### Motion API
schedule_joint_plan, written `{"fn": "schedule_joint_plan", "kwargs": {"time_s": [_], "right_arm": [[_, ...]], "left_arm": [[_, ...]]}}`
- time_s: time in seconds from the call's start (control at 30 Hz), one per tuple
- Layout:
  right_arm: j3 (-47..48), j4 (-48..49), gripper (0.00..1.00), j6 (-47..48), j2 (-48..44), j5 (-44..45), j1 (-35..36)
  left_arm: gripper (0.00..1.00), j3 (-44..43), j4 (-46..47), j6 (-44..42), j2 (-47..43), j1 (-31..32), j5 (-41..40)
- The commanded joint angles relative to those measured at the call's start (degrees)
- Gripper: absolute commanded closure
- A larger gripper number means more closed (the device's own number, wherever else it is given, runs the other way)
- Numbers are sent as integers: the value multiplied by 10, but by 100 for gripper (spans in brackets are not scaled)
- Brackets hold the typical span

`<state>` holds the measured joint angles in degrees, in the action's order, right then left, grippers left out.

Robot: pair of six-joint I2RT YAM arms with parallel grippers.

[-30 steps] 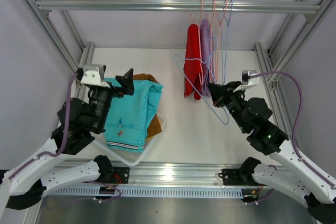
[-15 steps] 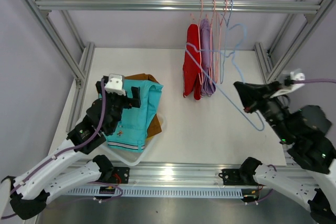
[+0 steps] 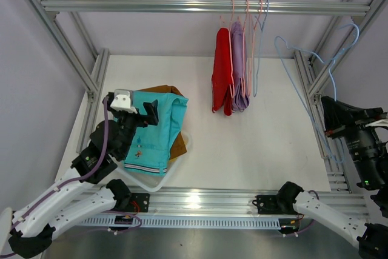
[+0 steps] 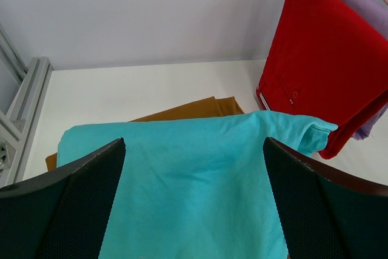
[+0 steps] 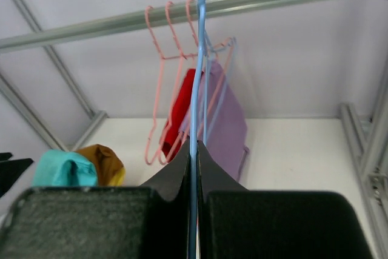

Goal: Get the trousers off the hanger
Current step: Place the trousers in the bin, then place the hanger at the clothesline.

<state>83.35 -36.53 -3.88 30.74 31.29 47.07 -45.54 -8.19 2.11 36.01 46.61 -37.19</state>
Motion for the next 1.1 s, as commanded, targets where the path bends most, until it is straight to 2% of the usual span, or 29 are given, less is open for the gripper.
{"fn": "schedule_joint_plan", "kwargs": {"time_s": [0.0,0.1,0.2,0.33,0.6,0.77,1.07], "right_arm": [[-11,-36,100,26,-5,68,2],[-48,-36,100,36,8,116,2],[-73,8,100,61,17,168,4],[-81,95,100,100,49,184,4],[-40,168,100,168,138,184,-4],[2,158,100,135,194,117,-52],[55,127,100,20,285,-125,-255]], "left_arm": [[1,3,12,20,4,-3,12],[1,4,10,22,4,1,12],[1,7,12,18,7,5,10],[1,5,12,18,8,6,10],[1,10,16,13,6,9,6],[1,9,16,12,4,9,7],[1,9,19,8,-3,9,5]]}}
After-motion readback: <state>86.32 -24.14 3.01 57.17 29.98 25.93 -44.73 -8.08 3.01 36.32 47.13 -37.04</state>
